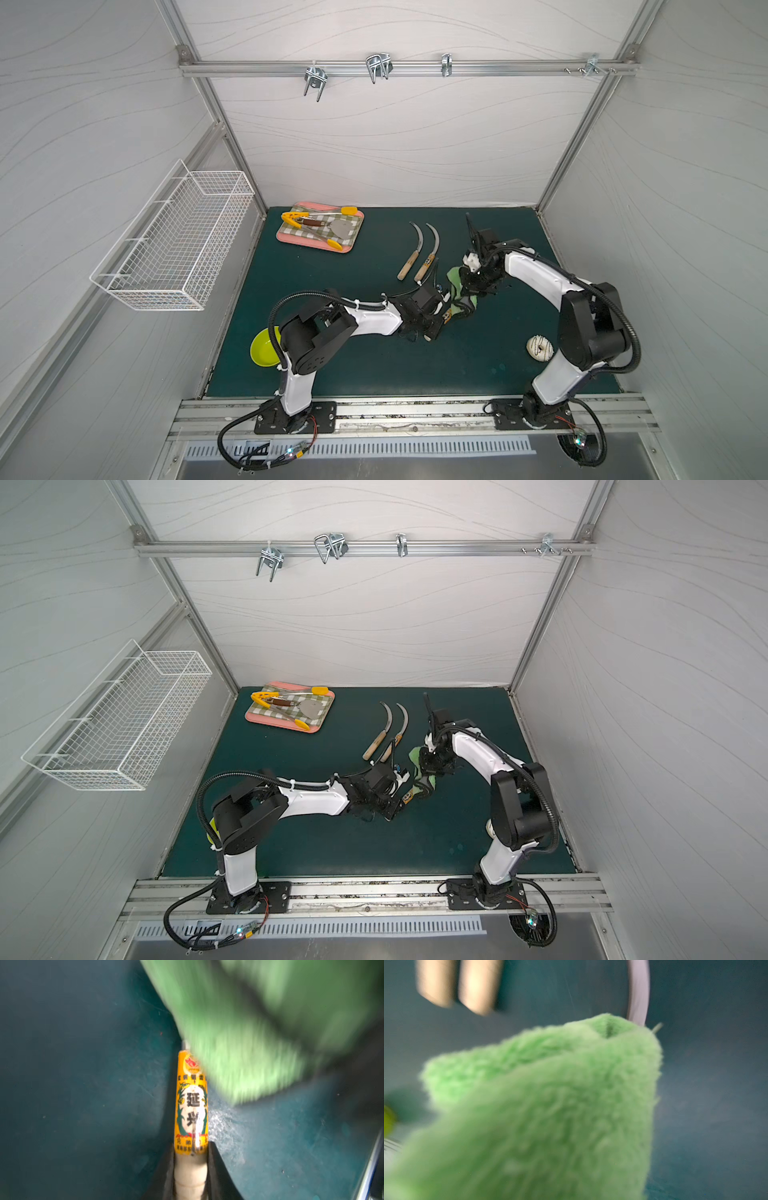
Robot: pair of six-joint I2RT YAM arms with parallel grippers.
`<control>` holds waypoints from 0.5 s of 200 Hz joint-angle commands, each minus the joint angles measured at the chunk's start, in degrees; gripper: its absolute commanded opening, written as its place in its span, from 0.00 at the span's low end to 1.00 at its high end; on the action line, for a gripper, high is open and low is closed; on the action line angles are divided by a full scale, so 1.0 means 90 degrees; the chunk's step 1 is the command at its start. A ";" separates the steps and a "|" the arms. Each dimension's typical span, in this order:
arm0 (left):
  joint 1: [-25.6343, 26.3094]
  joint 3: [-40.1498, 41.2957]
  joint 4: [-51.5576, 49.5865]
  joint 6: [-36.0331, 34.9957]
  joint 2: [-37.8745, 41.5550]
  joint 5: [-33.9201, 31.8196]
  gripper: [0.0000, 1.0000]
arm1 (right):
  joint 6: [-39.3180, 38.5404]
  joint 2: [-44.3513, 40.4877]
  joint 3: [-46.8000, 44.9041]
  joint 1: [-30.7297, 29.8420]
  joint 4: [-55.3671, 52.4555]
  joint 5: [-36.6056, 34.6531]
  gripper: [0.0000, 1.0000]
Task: Wipe small sickles with rags
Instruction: Wipe the small sickle at the center of the board.
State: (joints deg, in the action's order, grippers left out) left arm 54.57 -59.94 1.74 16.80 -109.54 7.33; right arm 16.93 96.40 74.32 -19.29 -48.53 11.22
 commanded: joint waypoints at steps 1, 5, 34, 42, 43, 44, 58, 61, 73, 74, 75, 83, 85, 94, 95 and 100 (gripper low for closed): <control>0.0021 0.0141 -0.0097 0.0009 -0.0271 -0.0112 0.00 | -0.0108 0.0074 0.0836 0.0198 -0.0252 -0.0413 0.14; 0.0021 0.0146 -0.0096 0.0012 -0.0254 -0.0104 0.00 | -0.0130 0.0193 0.0980 0.0228 -0.0234 -0.0456 0.14; 0.0031 0.0195 -0.0153 0.0014 -0.0178 -0.0102 0.00 | -0.0206 0.1271 0.1869 0.0387 -0.0137 -0.0413 0.14; 0.0031 0.0205 -0.0174 0.0010 -0.0143 -0.0121 0.00 | -0.0225 0.1620 0.2056 0.0400 -0.0086 -0.0479 0.14; 0.0031 0.0210 -0.0178 0.0009 -0.0143 -0.0121 0.00 | -0.0223 0.1665 0.2080 0.0398 -0.0091 -0.0482 0.14; 0.0031 0.0213 -0.0181 0.0009 -0.0144 -0.0126 0.00 | -0.0232 0.1712 0.2116 0.0401 -0.0098 -0.0489 0.14; 0.0031 0.0241 -0.0212 0.0014 -0.0100 -0.0147 0.00 | -0.0325 0.2430 0.2589 0.0405 -0.0328 -0.0636 0.13; 0.0031 0.0251 -0.0204 0.0015 -0.0091 -0.0148 0.00 | -0.0335 0.2559 0.2657 0.0412 -0.0366 -0.0709 0.13; 0.0031 0.0264 -0.0212 0.0023 -0.0073 -0.0152 0.00 | -0.0380 0.3009 0.2890 0.0407 -0.0556 -0.0971 0.12; 0.0031 0.0269 -0.0217 0.0026 -0.0074 -0.0156 0.00 | -0.0384 0.3038 0.2897 0.0406 -0.0575 -0.0987 0.12; 0.0031 0.0266 -0.0215 0.0027 -0.0075 -0.0163 0.00 | -0.0385 0.3068 0.2905 0.0401 -0.0589 -0.1009 0.12; 0.0031 0.0278 -0.0215 0.0033 -0.0057 -0.0178 0.00 | -0.0411 0.3232 0.2907 0.0409 -0.0611 -0.1175 0.12; 0.0031 0.0284 -0.0221 0.0037 -0.0064 -0.0179 0.00 | -0.0415 0.3258 0.2900 0.0411 -0.0613 -0.1207 0.12; 0.0031 0.0293 -0.0204 0.0057 -0.0059 -0.0193 0.00 | -0.0449 0.3362 0.2852 0.0402 -0.0671 -0.1272 0.12; 0.0031 0.0293 -0.0203 0.0057 -0.0062 -0.0196 0.00 | -0.0447 0.3371 0.2839 0.0399 -0.0677 -0.1274 0.12; 0.0031 0.0293 -0.0194 0.0057 -0.0061 -0.0197 0.00 | -0.0473 0.3398 0.2786 0.0393 -0.0682 -0.1321 0.12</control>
State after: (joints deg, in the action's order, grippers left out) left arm 54.57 -58.96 3.14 16.99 -109.23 7.25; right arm 14.61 125.93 99.26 -15.62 -48.99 3.46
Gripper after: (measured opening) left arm 0.232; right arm 0.130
